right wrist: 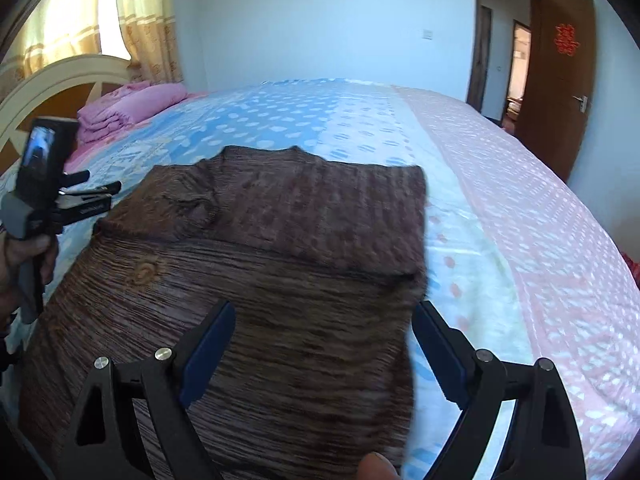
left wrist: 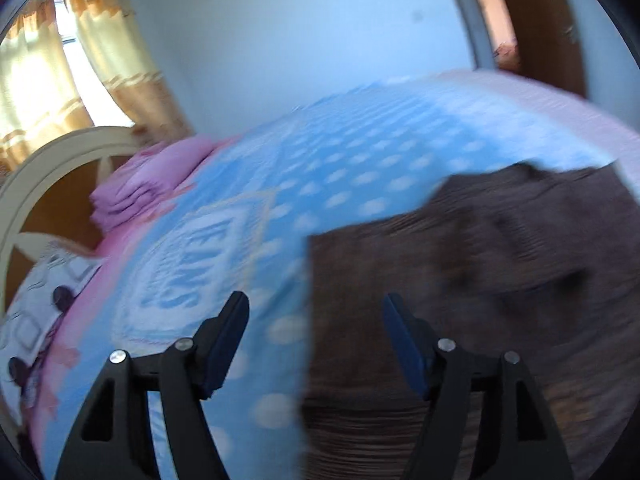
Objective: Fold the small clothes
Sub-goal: 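Fold the held sleeve across the sweater body with the left tool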
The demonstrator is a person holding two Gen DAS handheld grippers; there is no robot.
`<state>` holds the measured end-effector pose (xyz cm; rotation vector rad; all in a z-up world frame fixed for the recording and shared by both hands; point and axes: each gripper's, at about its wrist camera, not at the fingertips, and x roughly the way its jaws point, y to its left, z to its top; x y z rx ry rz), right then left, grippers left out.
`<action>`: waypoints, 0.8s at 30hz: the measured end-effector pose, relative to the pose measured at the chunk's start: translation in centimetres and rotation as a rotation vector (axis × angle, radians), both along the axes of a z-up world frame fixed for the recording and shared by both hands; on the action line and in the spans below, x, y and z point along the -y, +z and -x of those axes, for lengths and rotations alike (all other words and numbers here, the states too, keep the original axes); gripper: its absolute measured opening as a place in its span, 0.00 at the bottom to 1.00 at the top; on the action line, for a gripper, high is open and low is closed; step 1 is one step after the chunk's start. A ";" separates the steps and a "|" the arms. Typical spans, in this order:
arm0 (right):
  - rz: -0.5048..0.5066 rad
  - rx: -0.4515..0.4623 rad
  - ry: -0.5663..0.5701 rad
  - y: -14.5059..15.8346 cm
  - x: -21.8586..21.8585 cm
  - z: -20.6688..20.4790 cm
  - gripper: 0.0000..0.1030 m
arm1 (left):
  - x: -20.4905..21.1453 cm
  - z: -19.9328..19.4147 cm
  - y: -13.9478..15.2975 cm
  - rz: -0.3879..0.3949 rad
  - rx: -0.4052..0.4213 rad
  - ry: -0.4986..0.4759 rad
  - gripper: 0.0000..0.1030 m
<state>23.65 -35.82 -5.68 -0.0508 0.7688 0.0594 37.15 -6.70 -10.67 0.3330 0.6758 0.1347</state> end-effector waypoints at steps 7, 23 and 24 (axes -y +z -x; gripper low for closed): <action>0.102 -0.065 0.181 0.9 -10.3 -7.2 0.88 | -4.3 -1.9 -3.7 0.031 -0.127 0.074 0.74; 0.261 -0.083 -0.250 -0.9 -4.7 -19.6 0.87 | -6.9 -1.7 -4.1 0.203 -0.132 0.097 0.83; 0.221 -0.078 -0.233 -0.4 -4.3 -19.0 0.87 | -7.0 -1.7 -4.1 0.211 -0.131 0.099 0.84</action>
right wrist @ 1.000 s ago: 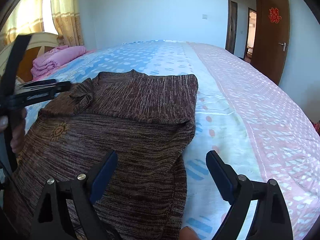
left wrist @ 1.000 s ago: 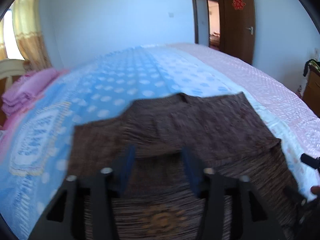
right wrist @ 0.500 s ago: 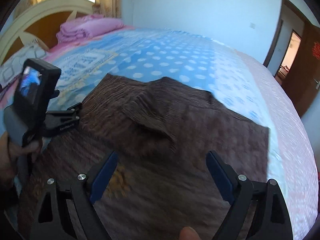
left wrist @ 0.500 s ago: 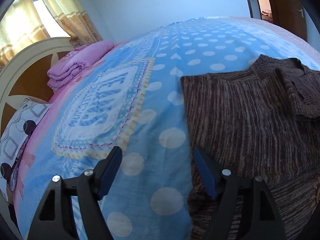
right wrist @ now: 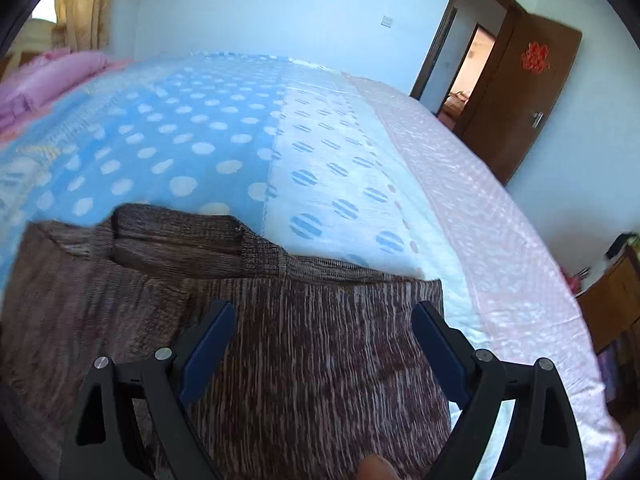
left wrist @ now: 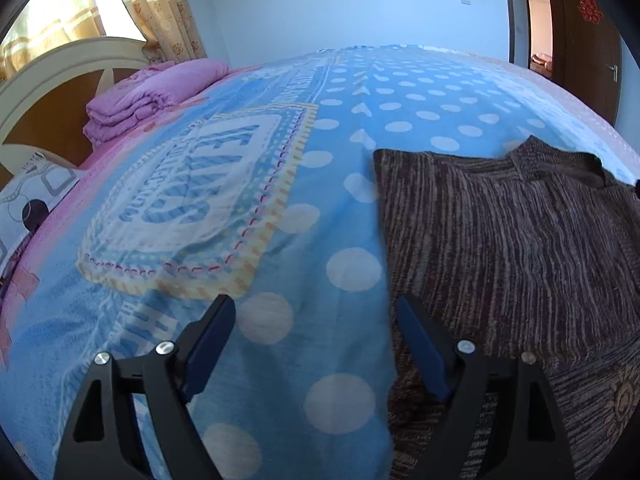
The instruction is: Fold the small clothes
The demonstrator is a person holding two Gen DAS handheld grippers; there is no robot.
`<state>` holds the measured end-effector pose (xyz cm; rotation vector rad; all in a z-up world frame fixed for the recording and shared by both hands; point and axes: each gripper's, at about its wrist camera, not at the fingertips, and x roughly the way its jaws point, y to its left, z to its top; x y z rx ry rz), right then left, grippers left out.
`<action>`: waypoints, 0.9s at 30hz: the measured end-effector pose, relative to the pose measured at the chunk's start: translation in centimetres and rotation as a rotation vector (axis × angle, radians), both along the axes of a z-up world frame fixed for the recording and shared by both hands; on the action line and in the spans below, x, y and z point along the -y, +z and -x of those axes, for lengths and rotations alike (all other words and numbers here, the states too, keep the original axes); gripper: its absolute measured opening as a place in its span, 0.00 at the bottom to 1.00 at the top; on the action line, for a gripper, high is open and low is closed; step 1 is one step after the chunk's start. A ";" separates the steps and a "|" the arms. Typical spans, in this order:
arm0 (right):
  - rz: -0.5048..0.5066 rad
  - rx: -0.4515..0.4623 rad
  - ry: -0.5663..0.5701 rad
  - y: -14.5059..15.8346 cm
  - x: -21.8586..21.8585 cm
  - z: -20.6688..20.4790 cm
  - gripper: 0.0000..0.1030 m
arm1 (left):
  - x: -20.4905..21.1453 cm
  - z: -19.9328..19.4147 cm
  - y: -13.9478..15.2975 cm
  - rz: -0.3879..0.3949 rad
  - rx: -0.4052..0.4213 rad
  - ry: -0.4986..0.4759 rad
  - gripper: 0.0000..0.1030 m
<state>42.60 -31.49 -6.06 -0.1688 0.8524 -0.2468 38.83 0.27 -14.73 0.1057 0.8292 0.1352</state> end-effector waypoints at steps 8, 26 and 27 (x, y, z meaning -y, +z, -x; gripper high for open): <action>-0.300 -0.105 0.289 -2.0 -5.1 5.4 0.46 | 0.0 0.1 0.0 -0.021 0.003 0.021 0.90; -0.259 -0.063 0.159 -3.1 -1.6 5.5 0.32 | -1.3 0.5 0.0 0.045 -0.001 0.043 0.99; -0.272 -0.102 0.172 -3.9 -1.7 5.3 0.32 | -1.2 0.5 0.0 0.040 -0.003 0.042 1.00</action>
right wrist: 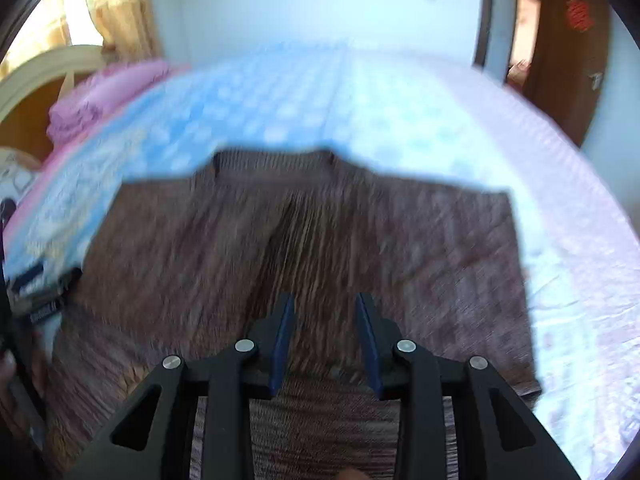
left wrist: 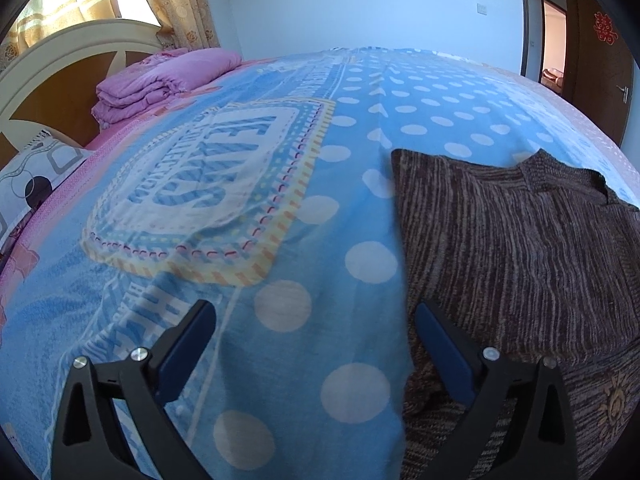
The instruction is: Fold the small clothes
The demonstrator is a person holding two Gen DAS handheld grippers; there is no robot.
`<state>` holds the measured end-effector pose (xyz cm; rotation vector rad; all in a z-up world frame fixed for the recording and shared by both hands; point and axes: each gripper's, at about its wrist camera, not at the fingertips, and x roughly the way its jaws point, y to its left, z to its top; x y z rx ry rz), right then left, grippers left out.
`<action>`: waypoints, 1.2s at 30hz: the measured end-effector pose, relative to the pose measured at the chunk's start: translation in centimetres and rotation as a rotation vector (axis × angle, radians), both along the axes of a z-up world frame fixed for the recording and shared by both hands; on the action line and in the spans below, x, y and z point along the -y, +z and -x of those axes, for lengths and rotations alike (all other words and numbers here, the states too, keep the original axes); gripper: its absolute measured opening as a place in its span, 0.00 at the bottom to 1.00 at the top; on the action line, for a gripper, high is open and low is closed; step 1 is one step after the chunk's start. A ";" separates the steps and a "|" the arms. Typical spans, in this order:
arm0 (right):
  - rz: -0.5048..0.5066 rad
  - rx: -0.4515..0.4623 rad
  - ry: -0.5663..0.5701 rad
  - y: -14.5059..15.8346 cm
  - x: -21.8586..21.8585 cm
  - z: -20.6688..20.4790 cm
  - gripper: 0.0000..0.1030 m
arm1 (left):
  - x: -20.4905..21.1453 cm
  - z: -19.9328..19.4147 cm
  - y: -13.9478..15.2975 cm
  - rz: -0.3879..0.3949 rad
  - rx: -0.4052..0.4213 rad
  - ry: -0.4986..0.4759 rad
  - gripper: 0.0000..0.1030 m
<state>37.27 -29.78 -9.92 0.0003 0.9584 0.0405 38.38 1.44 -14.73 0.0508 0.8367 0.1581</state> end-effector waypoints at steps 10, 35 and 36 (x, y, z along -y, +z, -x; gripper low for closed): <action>0.030 -0.007 -0.038 -1.6 1.7 2.1 0.70 | -0.1 0.1 -0.1 0.013 0.001 -0.004 1.00; -0.002 0.010 -0.109 -0.6 5.9 11.3 0.72 | 1.5 9.0 3.4 0.032 0.043 -0.147 1.00; -0.010 0.014 -0.109 -0.6 5.9 11.8 0.72 | 1.4 9.4 3.5 0.035 0.043 -0.149 1.00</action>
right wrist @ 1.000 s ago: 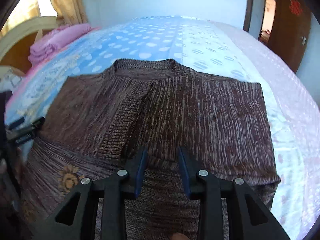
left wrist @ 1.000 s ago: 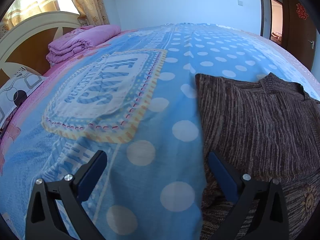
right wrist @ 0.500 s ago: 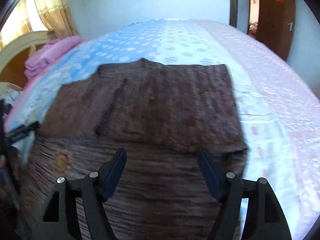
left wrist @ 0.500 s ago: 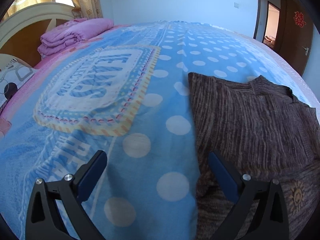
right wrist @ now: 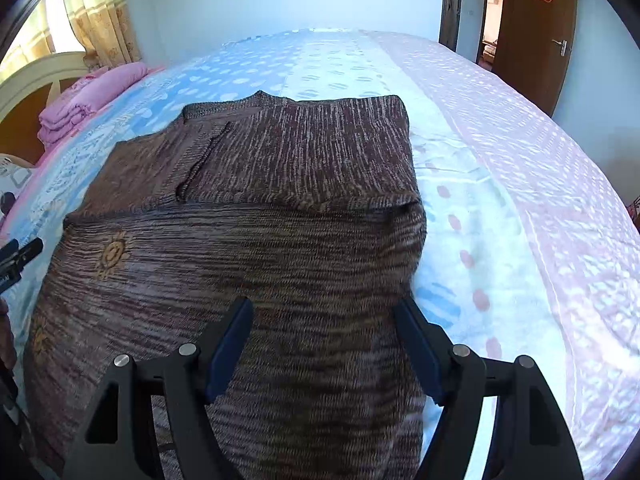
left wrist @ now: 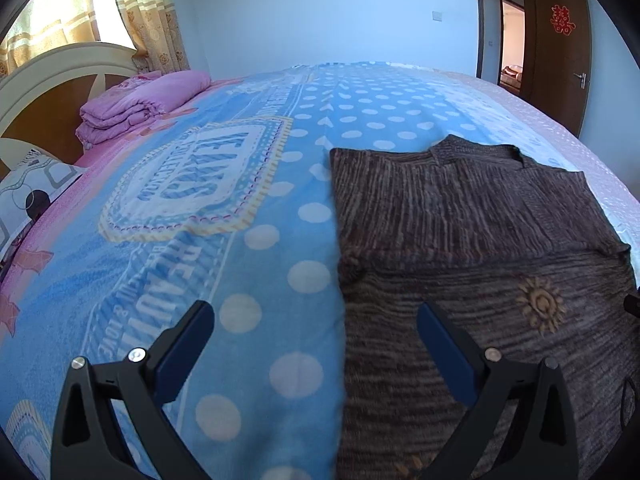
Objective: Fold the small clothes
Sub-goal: 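Move both tools back over the folded sweater toward its hem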
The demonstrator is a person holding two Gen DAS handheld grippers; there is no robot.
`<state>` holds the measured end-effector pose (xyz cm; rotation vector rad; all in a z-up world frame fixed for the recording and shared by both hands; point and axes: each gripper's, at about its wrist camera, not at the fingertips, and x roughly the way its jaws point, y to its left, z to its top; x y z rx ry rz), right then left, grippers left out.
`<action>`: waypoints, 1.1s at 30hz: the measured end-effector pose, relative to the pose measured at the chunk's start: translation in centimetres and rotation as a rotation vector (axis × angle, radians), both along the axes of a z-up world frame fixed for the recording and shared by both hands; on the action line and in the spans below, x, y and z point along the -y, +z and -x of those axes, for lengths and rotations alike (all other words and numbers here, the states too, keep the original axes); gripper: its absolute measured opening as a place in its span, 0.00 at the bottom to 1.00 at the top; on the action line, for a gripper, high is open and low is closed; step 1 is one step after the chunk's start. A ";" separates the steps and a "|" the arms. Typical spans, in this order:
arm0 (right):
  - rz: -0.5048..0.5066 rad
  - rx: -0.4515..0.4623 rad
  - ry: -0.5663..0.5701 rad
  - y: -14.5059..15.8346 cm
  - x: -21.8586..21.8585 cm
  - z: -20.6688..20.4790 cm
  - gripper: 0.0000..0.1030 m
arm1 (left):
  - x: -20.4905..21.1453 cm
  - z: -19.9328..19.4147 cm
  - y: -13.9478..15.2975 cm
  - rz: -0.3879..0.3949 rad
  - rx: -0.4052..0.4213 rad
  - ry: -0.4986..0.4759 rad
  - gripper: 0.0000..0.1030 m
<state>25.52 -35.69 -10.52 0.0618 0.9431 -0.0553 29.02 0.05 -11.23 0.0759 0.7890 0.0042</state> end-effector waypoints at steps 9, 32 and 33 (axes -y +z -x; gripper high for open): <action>0.000 0.010 0.022 0.2 -0.5 3.3 0.72 | -0.3 2.6 -0.3 -0.015 -0.008 0.008 1.00; -0.014 -0.001 0.050 -0.4 -2.1 8.3 0.72 | -0.4 7.8 -0.4 0.009 -0.031 -0.038 1.00; -0.014 -0.004 0.050 -0.5 -2.1 8.5 0.72 | -0.3 8.2 -0.5 0.012 -0.038 -0.044 1.00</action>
